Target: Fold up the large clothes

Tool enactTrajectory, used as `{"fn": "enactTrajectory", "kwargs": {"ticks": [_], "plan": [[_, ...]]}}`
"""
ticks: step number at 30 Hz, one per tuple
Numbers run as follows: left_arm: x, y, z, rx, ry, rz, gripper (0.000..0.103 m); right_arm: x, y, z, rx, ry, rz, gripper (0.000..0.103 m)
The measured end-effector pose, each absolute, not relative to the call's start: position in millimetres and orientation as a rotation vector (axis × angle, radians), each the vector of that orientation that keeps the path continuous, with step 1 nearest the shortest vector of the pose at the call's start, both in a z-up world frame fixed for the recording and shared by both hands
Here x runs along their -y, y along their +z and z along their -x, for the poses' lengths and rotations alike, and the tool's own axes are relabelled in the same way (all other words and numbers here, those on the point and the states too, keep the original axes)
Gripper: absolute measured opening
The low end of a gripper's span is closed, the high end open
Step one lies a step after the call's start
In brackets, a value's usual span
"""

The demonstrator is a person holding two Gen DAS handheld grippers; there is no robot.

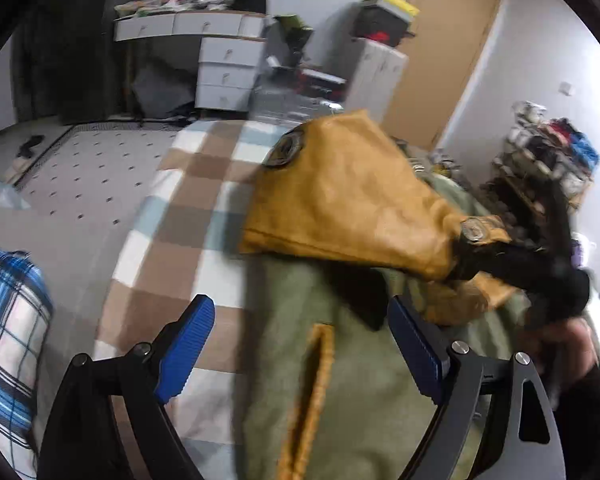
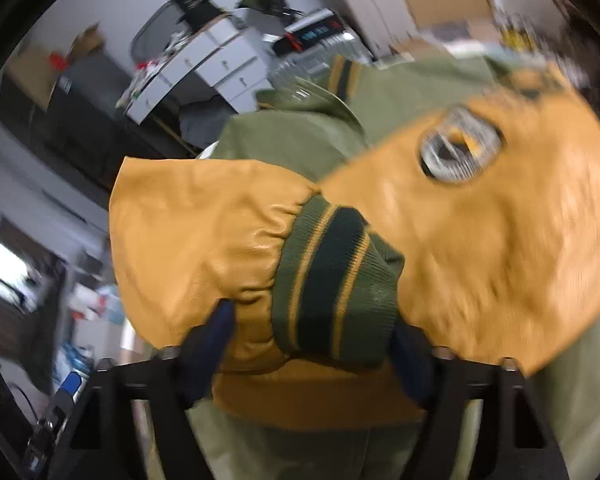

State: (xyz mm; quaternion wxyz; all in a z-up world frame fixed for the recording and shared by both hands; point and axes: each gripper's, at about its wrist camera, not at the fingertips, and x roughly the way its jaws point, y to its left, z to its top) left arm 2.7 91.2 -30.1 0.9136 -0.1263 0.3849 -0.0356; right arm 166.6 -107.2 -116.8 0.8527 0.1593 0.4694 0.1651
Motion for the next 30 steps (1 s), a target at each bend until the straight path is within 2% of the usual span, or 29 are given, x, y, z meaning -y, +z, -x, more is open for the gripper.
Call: {"fn": "enactTrajectory", "kwargs": {"ticks": [1,2,6,15,20,25,30], "plan": [[-92,-35,-6,-0.806,-0.053,0.267,0.086,103,-111,-167,-0.977,0.361,-0.312,0.028],[-89,-36,-6,-0.83,-0.056,0.267,0.086,95,-102,-171,-0.97,0.389,-0.281,0.004],[-86,-49,-18,-0.93,-0.062,0.275,0.085,80,-51,-179,-0.887,0.429,-0.267,0.003],[-100,-65,-17,-0.985,-0.021,0.335,0.086,46,90,-181,-0.597,0.436,-0.257,0.003],[-110,-76,-17,-1.002,-0.018,0.369,0.086,75,130,-181,-0.489,0.286,-0.313,0.003],[-103,-75,-19,-1.011,-0.042,0.338,0.086,144,136,-177,-0.437,0.144,-0.367,0.003],[-91,-77,-20,-1.023,-0.05,0.291,0.086,216,72,-172,-0.531,-0.036,-0.318,0.002]]}}
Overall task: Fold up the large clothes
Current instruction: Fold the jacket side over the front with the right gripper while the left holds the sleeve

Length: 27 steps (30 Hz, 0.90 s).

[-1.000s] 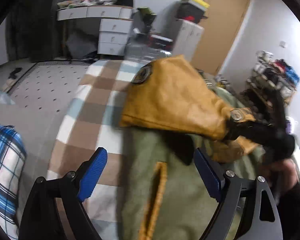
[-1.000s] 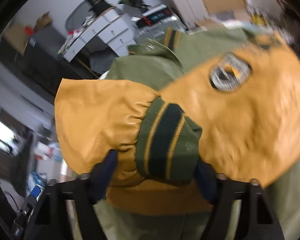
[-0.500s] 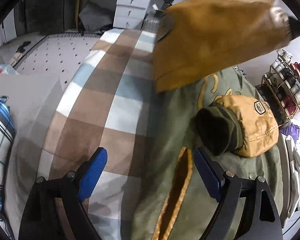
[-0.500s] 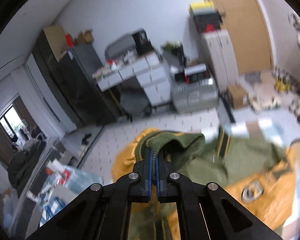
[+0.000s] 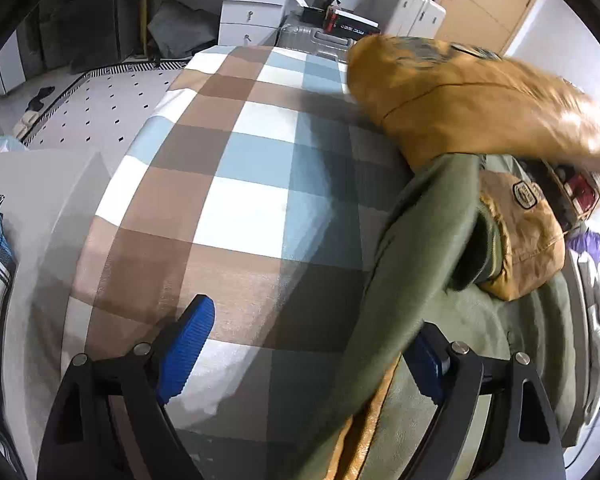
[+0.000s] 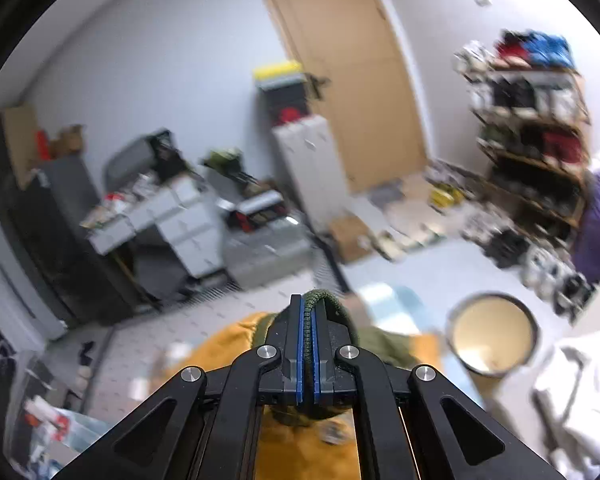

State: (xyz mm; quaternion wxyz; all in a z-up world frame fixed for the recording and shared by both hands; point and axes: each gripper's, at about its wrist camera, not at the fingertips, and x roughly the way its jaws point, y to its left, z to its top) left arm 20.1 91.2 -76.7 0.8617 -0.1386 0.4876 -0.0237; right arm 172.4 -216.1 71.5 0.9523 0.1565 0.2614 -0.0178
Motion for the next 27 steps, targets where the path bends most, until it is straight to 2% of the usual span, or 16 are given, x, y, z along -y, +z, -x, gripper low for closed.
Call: {"fn": "enactTrajectory", "kwargs": {"ticks": [6,11,15,20,21,22,23,24,27], "plan": [[-81,-79,-22,-1.035,-0.029,0.234,0.086,287,10,-167,-0.632,-0.189,-0.347,0.002],[-69,-57,-29,-0.974,-0.064,0.16,0.086,282,-26,-170,-0.735,-0.16,-0.274,0.002],[-41,-40,-59,-0.923,-0.126,0.067,0.086,267,-6,-165,-0.702,-0.102,-0.255,0.002],[-13,-56,-101,-0.986,-0.132,-0.102,0.085,237,57,-157,-0.593,-0.026,-0.216,0.002],[-14,-63,-107,-1.016,-0.148,-0.092,0.078,228,73,-155,-0.562,-0.013,-0.198,0.002],[-18,-69,-111,-1.048,-0.195,-0.054,0.063,222,82,-154,-0.545,-0.008,-0.185,0.002],[-21,-74,-113,-1.077,-0.252,-0.009,0.027,212,95,-152,-0.517,0.001,-0.158,0.002],[-25,-77,-114,-1.1,-0.287,0.036,0.018,203,106,-151,-0.495,0.01,-0.134,0.002],[-30,-76,-107,-1.074,-0.277,0.016,0.012,173,133,-154,-0.45,0.023,-0.06,0.002]]}}
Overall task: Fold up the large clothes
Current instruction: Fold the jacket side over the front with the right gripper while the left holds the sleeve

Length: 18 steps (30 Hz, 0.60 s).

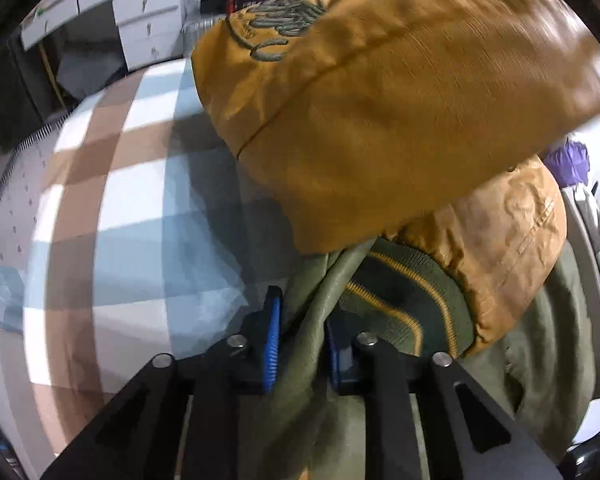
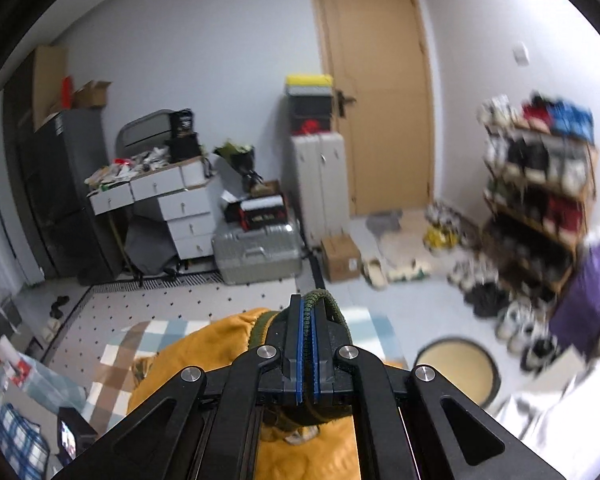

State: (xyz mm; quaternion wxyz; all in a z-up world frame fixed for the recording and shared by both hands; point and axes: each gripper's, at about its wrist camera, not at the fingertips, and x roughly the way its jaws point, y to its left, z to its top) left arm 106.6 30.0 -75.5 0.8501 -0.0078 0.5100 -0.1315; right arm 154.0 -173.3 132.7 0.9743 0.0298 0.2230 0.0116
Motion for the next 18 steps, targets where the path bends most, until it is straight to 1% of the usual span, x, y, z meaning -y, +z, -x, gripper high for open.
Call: {"fn": "enactTrajectory", "kwargs": {"ticks": [3,6,8,10,13,16,18], "plan": [[-45,-65,-97,-1.06,-0.283,0.084,0.007,156,151,-160,-0.409,0.022,-0.051,0.002],[-65,-50,-81,-1.032,-0.282,0.131,0.006,152,167,-168,-0.382,-0.007,-0.074,0.002],[-74,-48,-70,-1.02,-0.26,0.112,0.006,156,170,-173,-0.369,-0.027,-0.074,0.002],[-89,-56,-58,-1.05,-0.253,0.17,0.003,163,165,-173,-0.369,-0.043,-0.081,0.002],[-98,-70,-43,-1.064,-0.233,0.193,0.003,182,138,-174,-0.414,-0.07,-0.104,0.002],[-103,-92,-35,-1.107,-0.206,0.198,0.003,209,86,-178,-0.509,-0.1,-0.144,0.002],[-101,-91,-37,-1.11,-0.24,0.219,0.002,228,40,-185,-0.624,-0.119,-0.173,0.002]]}}
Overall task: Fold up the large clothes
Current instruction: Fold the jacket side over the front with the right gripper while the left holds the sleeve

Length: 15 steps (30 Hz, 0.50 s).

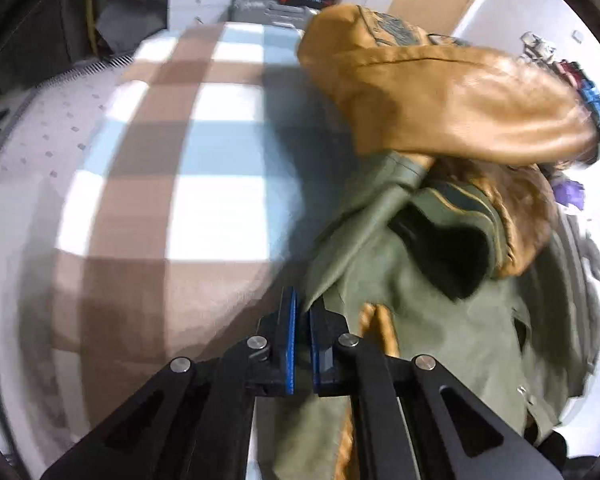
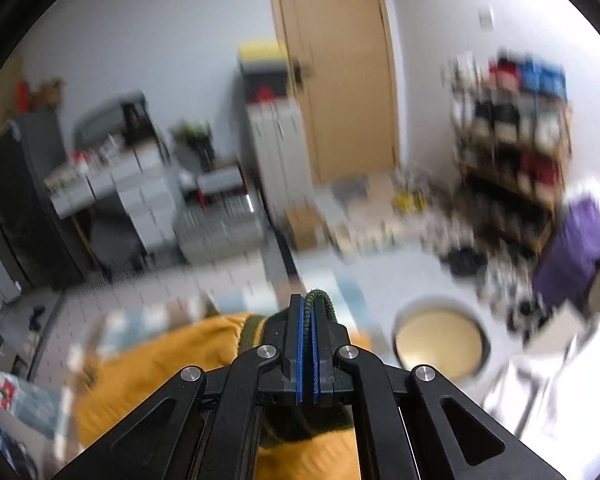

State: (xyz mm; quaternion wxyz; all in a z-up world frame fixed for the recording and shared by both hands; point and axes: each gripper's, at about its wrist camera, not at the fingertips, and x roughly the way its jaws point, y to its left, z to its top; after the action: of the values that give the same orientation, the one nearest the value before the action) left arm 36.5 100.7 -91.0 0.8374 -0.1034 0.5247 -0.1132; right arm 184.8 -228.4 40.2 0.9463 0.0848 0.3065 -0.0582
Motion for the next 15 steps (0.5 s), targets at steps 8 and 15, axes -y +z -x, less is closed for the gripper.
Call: {"fn": "enactTrajectory", "kwargs": {"ticks": [8,15], "plan": [[-67,-22,-42,-0.916,-0.313,0.142,0.054,243,-65,-192,-0.886,-0.103,-0.038,0.003],[-54,-71,-100,-1.022,-0.168,0.019,0.083,228,-123,-183,-0.98,-0.121,0.144,0.003]]}}
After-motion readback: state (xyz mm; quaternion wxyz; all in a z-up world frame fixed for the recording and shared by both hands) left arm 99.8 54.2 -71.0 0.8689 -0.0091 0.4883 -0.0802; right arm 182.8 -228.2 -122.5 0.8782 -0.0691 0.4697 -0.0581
